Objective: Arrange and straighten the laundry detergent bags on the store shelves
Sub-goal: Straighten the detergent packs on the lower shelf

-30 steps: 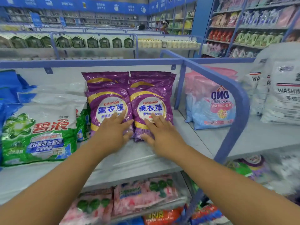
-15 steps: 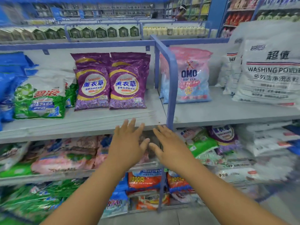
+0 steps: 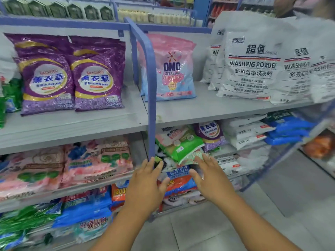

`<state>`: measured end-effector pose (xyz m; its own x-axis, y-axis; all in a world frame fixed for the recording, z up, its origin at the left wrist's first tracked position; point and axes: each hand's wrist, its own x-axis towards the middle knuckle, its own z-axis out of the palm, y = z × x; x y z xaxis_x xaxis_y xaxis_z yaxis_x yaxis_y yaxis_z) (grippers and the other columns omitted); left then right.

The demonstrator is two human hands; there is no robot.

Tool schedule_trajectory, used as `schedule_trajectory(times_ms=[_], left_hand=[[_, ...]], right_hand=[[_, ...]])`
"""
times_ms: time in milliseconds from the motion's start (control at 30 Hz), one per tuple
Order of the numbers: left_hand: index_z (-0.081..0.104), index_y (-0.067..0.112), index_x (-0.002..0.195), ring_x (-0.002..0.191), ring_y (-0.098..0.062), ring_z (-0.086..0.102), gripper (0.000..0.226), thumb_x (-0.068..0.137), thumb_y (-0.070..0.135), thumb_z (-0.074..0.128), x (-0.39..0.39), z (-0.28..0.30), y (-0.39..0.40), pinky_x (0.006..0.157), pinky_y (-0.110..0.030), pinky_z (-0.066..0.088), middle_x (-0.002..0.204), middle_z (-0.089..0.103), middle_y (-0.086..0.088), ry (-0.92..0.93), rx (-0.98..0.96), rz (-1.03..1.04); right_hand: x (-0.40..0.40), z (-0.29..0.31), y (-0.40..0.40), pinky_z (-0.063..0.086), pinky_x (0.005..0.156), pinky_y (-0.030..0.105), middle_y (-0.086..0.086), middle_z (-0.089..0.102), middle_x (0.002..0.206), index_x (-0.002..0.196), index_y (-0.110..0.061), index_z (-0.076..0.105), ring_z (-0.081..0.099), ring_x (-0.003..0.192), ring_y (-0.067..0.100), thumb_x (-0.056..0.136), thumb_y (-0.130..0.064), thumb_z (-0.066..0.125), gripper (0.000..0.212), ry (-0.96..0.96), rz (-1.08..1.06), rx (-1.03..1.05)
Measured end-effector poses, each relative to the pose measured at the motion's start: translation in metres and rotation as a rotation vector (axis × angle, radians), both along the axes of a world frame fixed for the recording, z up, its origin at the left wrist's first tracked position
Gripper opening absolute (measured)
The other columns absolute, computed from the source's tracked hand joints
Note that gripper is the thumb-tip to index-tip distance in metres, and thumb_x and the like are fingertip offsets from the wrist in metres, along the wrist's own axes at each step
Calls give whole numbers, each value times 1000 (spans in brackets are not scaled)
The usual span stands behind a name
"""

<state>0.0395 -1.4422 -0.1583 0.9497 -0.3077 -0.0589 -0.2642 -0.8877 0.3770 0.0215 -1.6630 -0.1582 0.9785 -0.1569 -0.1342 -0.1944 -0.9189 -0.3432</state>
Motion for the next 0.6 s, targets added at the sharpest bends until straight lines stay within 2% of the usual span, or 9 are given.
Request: schedule_trajectory(times_ms=[100,300,433,533,600], left_hand=[[19,37,159,156,-16,1,64,101,59,37,2,-11,-29,127,-40,10,169,7,6,33,-46,14],[18,36,160,156,-21,4,67,100,61,38,34,-28,-94,126,-44,9,170,6,2,68,-18,105],[26,33,158,154,-28,17,68,99,60,44,59,-43,-144,122,-42,22,168,17,-5,45,39,216],[28,28,159,154,-29,14,67,100,55,46,74,-52,-182,123,-40,22,168,15,-8,108,25,288],[24,28,160,155,-28,11,68,100,53,47,82,-57,-203,124,-38,19,169,9,-8,145,20,332]], right_hand=[[3,-13,-26,14,125,42,-3,10,168,159,-31,21,3,156,20,100,-59,36,66,11,-20,33],[41,-34,-99,15,125,41,-1,10,169,159,-31,19,8,155,23,101,-56,39,67,18,27,117],[70,-37,-164,17,124,42,3,13,168,159,-26,21,9,155,24,102,-53,39,66,35,77,138],[94,-43,-204,24,122,44,7,19,166,159,-26,23,13,154,26,101,-55,41,67,61,89,179],[115,-49,-225,35,117,47,9,31,161,155,-28,31,29,147,29,99,-58,42,64,79,74,222]])
